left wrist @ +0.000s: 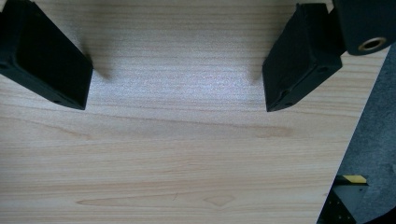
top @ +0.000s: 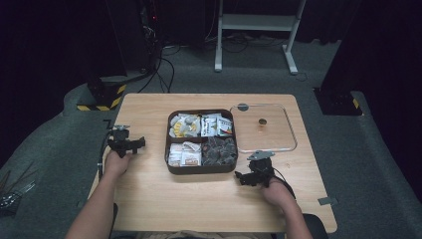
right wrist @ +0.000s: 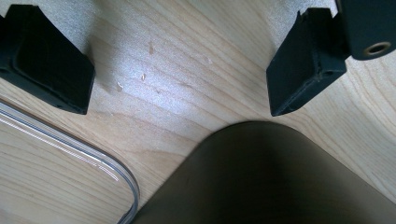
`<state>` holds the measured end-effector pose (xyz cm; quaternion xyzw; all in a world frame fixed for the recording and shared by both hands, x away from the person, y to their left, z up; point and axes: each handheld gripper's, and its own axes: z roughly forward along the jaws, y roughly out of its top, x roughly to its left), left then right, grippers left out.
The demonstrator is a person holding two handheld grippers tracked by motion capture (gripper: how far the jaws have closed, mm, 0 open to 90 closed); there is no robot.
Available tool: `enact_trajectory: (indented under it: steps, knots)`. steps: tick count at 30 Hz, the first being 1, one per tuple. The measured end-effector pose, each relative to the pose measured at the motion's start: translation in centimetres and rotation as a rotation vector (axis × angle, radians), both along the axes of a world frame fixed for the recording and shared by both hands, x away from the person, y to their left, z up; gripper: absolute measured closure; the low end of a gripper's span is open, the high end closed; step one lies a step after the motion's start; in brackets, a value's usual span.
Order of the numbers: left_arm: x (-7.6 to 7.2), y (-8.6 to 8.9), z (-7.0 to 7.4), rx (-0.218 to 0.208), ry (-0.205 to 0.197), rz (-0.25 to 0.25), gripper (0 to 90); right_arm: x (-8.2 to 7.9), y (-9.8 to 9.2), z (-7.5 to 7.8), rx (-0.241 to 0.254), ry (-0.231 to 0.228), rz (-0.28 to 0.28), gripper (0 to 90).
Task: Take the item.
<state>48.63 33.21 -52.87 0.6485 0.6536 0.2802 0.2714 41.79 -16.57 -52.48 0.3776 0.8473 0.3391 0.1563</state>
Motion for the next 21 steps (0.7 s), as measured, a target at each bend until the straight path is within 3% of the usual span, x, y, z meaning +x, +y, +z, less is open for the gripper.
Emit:
enact_trajectory:
  steps: [17,21]
  knots:
    - [0.0,0.03,0.02,0.0,-0.007,-0.005,11.7,-0.02,0.01,0.0,0.001,0.002,-0.002,7.8]
    - [-0.01,-0.08,0.23,0.002,0.008,-0.003,14.0,-0.02,0.01,0.0,0.001,0.002,-0.002,7.8]
